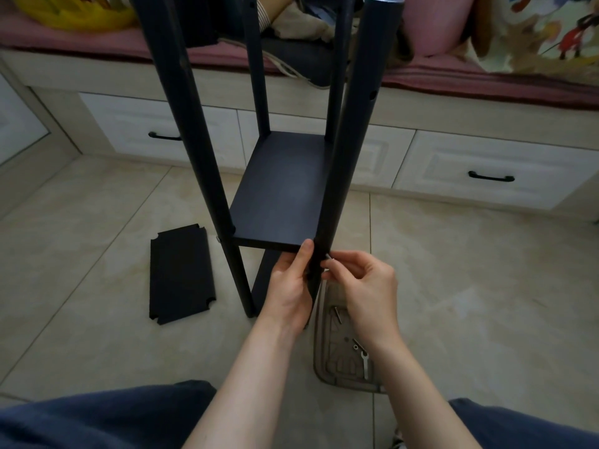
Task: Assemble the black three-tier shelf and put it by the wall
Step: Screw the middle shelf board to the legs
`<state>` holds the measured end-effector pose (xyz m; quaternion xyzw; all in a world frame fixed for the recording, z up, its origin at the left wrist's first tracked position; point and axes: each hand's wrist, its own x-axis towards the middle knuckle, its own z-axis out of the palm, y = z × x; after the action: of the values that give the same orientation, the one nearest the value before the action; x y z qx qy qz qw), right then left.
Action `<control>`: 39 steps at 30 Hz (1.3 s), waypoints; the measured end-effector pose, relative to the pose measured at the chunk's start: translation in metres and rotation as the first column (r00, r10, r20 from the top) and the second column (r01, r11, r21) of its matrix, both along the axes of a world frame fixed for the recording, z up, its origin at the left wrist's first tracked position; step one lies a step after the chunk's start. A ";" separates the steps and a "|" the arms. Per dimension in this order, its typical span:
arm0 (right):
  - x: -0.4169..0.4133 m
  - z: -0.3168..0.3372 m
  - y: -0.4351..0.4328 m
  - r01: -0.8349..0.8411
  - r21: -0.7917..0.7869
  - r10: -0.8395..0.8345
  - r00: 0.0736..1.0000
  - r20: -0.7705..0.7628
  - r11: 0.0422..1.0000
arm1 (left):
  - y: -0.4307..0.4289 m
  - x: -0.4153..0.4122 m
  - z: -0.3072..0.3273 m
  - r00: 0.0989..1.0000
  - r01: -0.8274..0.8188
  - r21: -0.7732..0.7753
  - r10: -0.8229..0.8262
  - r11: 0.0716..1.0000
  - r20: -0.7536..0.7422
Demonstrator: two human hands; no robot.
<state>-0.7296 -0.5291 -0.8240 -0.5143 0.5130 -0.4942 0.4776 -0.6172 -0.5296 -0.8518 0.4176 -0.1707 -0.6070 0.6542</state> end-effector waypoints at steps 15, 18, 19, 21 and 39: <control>-0.002 0.001 -0.001 -0.005 -0.119 -0.022 0.975 -0.220 0.993 | 0.002 0.000 0.001 1.000 0.007 0.006 -0.007 1.000 0.002; 0.000 -0.001 0.002 0.007 -0.138 -0.038 0.973 -0.226 0.990 | 0.002 0.000 0.002 1.000 0.006 -0.006 -0.006 1.000 -0.025; 0.000 -0.001 0.001 0.012 -0.107 -0.032 0.982 -0.188 0.994 | 0.003 0.000 0.002 1.000 0.013 -0.014 -0.014 1.000 -0.026; -0.002 0.000 -0.002 0.012 -0.013 -0.012 0.999 -0.048 1.000 | 0.004 0.001 0.002 0.999 0.035 -0.034 -0.036 0.999 -0.026; -0.001 0.001 -0.005 0.007 -0.234 -0.096 0.924 -0.370 0.972 | 0.007 -0.003 0.007 1.000 0.019 0.000 -0.019 1.000 0.010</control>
<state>-0.7302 -0.5341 -0.8228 -0.6377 0.5487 -0.4536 0.2942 -0.6205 -0.5222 -0.8447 0.4191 -0.1781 -0.6110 0.6476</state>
